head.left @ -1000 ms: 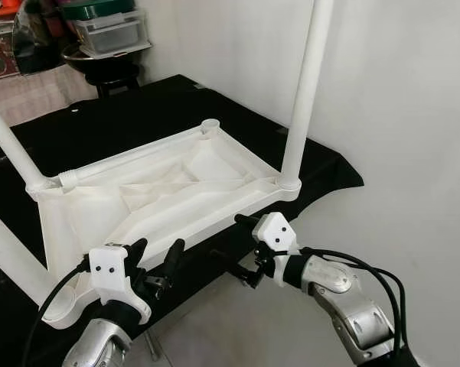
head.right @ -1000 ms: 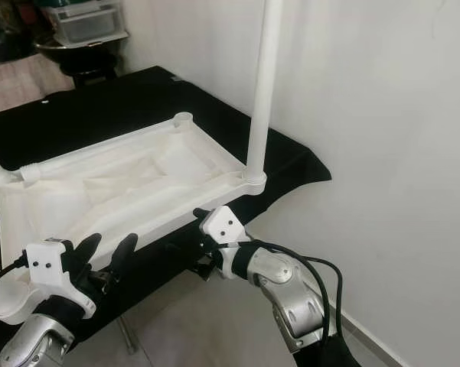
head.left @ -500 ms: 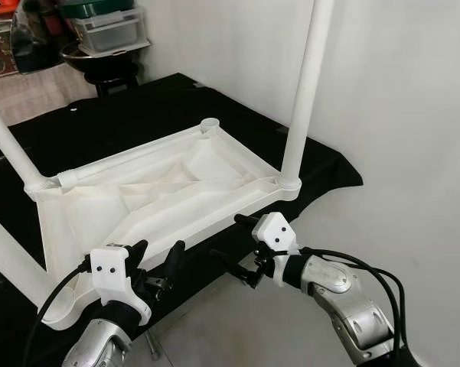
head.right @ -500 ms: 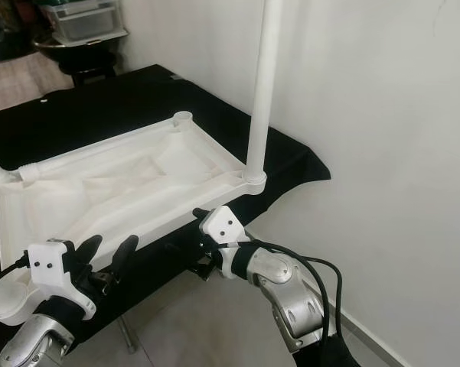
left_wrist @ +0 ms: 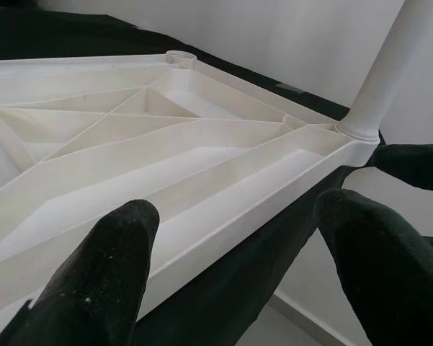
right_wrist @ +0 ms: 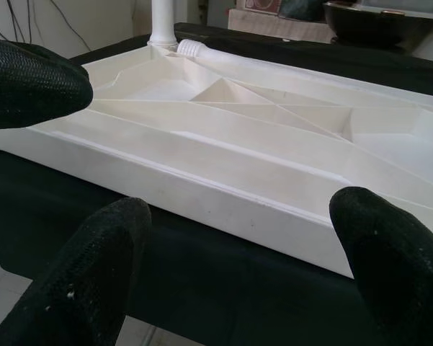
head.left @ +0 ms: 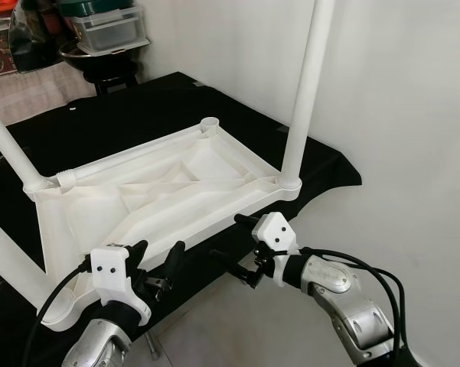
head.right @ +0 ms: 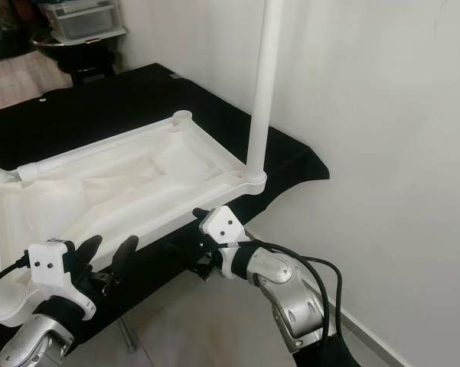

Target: Building children table

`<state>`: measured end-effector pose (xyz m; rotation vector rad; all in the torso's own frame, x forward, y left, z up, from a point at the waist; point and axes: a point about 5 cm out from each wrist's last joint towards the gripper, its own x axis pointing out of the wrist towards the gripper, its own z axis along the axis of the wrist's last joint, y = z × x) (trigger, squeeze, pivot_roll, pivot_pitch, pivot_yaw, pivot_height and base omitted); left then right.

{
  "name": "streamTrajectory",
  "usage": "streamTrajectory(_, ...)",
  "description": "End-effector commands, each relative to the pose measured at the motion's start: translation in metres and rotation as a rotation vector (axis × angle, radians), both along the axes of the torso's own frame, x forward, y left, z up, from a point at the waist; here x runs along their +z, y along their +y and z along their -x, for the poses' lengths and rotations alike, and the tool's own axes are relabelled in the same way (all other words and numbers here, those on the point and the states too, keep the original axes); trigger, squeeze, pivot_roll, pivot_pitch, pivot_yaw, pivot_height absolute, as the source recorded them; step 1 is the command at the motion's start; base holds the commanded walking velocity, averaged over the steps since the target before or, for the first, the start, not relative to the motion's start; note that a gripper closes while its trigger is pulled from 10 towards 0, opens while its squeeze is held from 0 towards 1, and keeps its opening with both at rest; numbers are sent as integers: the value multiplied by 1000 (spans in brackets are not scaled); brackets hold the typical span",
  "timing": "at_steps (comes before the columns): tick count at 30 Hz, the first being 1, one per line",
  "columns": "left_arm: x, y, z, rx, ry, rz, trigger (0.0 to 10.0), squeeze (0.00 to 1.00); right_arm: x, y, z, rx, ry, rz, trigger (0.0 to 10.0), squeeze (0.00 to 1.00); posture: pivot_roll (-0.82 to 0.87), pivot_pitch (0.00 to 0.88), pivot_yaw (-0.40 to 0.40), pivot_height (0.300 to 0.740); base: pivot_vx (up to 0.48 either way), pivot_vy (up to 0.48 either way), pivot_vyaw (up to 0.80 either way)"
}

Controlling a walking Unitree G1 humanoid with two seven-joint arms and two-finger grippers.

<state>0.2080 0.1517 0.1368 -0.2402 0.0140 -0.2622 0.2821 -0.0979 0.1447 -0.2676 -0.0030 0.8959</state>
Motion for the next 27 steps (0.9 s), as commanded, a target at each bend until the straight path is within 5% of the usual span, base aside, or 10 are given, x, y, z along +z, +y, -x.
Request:
streamTrajectory(1,0,3,1,4,9,-30,10000,0,2,2,1,9,-3,-18,10000,0,-91,88,28,740,0,0,0)
streamTrajectory(27,-1,5,2,21,14,-44,10000,0,2,1,0,-8,10,-26,10000,0,-93,90,37,740,0,0,0)
